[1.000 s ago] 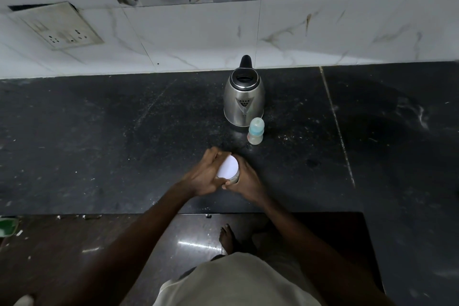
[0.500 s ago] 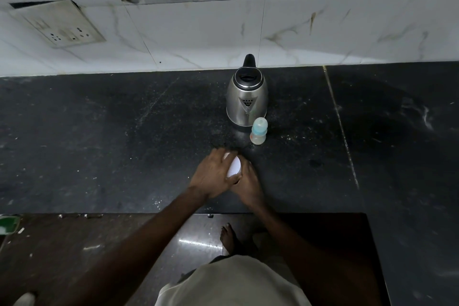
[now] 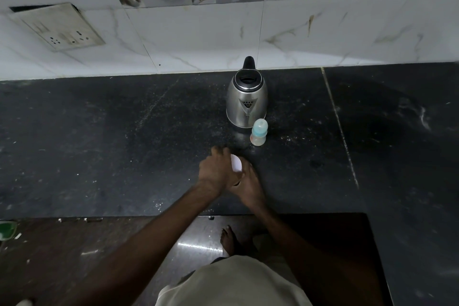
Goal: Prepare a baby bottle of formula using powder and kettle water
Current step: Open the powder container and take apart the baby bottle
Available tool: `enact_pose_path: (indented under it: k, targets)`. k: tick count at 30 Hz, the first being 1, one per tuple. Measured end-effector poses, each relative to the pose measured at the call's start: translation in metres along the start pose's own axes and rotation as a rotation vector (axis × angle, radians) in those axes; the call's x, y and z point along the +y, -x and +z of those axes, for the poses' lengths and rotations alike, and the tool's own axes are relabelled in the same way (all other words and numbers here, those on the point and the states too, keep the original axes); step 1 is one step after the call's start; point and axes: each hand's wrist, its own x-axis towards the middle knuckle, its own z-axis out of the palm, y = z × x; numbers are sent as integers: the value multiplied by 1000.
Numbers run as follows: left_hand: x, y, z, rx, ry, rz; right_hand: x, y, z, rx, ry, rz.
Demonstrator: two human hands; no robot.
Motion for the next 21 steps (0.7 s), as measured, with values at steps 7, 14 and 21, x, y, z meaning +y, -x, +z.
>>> enact_pose_path:
  k: [7,14,21]
  targets:
    - [-10,2,-2,-5,10,201,6,1,5,25,-13,-5]
    - [-3,10,-6,387,288,7,8,-1,3,-6,-13,-3]
    - [-54,11,38,459,831,-167,12,-3,1,-59,-62,18]
